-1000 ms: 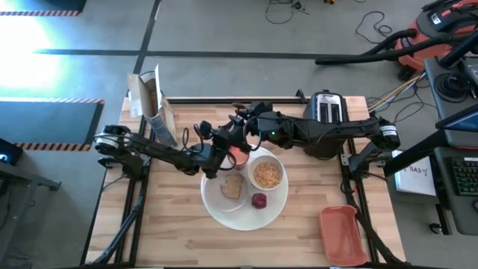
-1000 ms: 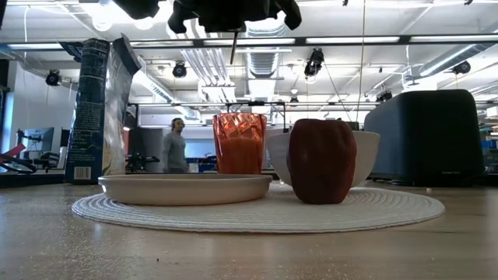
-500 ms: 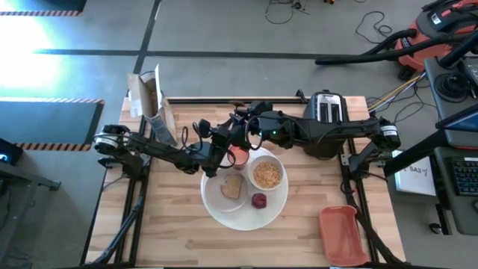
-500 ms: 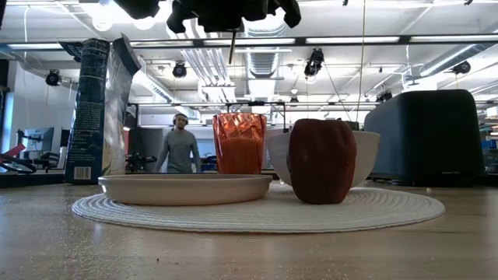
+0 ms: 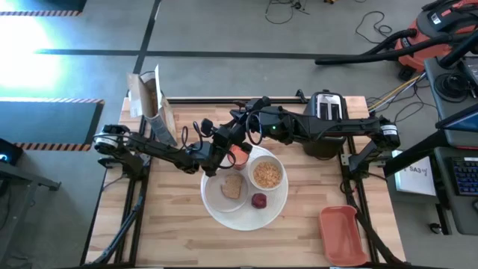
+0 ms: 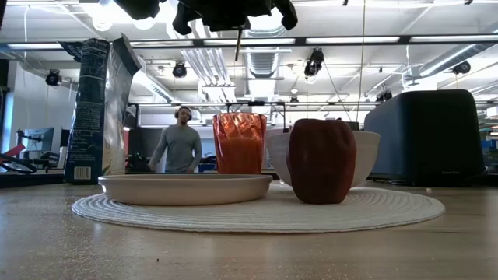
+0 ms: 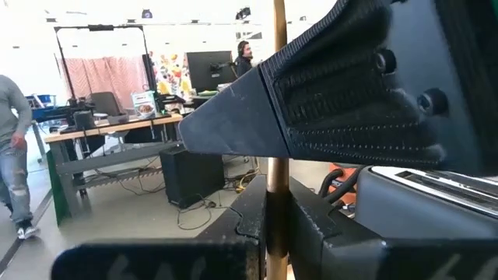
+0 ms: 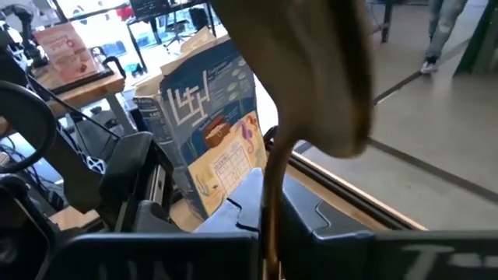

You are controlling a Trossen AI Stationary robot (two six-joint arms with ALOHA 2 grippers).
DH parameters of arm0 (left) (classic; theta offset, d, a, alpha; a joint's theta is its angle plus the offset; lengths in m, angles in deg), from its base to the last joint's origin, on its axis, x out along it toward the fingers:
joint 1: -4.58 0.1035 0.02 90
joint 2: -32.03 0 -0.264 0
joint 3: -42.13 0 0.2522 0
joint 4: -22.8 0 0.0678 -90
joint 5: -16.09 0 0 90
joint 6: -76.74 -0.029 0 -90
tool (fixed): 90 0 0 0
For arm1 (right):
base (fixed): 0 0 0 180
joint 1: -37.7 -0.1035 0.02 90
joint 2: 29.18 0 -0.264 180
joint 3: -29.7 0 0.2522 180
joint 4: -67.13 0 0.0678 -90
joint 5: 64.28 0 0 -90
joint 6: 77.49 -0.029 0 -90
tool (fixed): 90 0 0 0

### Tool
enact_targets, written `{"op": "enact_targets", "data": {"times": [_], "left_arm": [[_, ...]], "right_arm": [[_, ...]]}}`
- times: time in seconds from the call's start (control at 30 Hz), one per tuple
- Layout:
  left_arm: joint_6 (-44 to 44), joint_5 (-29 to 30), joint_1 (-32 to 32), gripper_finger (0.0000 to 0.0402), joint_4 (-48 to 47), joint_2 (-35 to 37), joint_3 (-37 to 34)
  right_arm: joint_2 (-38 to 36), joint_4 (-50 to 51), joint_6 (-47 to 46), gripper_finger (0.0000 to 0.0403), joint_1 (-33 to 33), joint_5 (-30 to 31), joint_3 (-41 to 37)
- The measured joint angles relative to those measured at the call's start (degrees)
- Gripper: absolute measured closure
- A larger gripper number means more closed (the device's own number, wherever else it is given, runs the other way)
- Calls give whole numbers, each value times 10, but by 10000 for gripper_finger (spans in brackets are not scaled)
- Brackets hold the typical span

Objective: Arrange a breakfast setting
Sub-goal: Put the gold spoon on the white placemat to the right side of the white bowl

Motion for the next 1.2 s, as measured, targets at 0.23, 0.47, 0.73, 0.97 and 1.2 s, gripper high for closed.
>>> {"op": "enact_targets", "data": {"times": [0.23,0.47,0.73,0.97,1.2], "left_arm": [[-16,1,1,376,-4,0,0],[-15,2,0,309,-4,1,0],[-15,2,-14,200,-10,5,0],[-15,7,-39,139,-63,18,0],[-13,93,-92,123,-164,36,0]], "right_arm": [[0,0,13,394,3,0,0],[0,0,17,394,3,1,0],[-18,25,32,394,7,-1,0],[-67,123,4,395,32,-18,0],[-105,271,-69,395,39,-101,0]]}}
